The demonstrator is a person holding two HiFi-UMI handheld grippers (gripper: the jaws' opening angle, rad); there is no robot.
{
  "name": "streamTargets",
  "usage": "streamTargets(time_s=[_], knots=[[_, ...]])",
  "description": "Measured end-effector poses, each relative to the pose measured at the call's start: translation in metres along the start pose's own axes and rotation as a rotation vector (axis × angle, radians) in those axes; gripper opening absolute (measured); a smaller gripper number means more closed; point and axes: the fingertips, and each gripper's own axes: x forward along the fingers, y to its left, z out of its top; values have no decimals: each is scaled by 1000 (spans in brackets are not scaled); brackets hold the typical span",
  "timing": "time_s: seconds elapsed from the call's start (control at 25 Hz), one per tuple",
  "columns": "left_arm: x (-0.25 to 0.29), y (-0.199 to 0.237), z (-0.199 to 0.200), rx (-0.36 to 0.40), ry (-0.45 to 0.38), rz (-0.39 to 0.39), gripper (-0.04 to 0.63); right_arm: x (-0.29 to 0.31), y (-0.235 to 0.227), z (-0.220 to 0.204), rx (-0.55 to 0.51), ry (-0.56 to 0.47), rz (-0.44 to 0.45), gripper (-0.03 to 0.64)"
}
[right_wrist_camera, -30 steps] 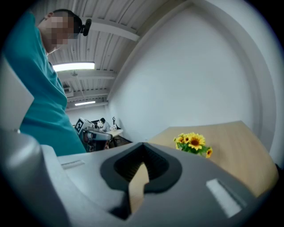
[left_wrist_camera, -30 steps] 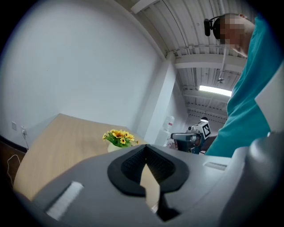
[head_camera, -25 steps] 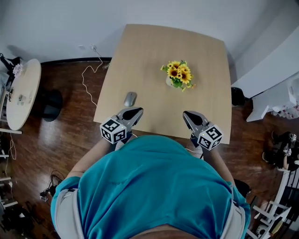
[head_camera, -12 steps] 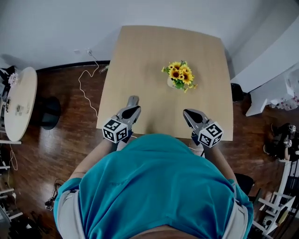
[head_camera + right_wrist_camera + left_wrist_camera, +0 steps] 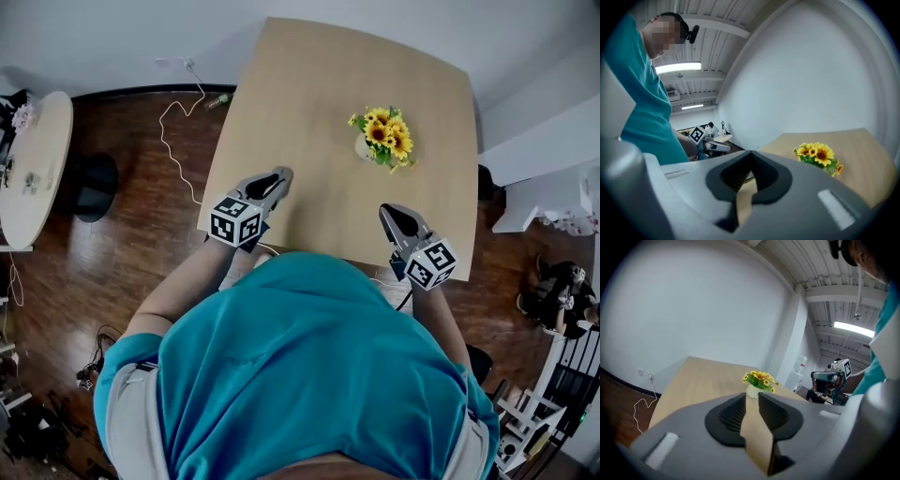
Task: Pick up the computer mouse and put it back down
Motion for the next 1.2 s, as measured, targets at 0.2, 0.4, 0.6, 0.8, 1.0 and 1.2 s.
streamTargets(time_s=[0.2, 0.4, 0.6, 0.8, 1.0, 1.2], knots=[[23, 28, -21, -43, 142, 39, 151, 6, -1, -7, 12, 17, 7, 2], [50, 55, -43, -117, 274, 56, 257, 5, 4, -11, 10, 35, 10, 2], [75, 87, -90, -189, 479, 152, 399, -2, 5, -22, 32, 51, -5, 2], [91, 110, -125, -140, 620, 234, 420, -8, 6, -33, 57, 61, -20, 2], [100, 127, -144, -132, 695, 308, 422, -14, 4, -44, 83, 67, -31, 2], [104, 137, -154, -101, 732, 381, 423, -18, 1, -51, 99, 68, -42, 2]])
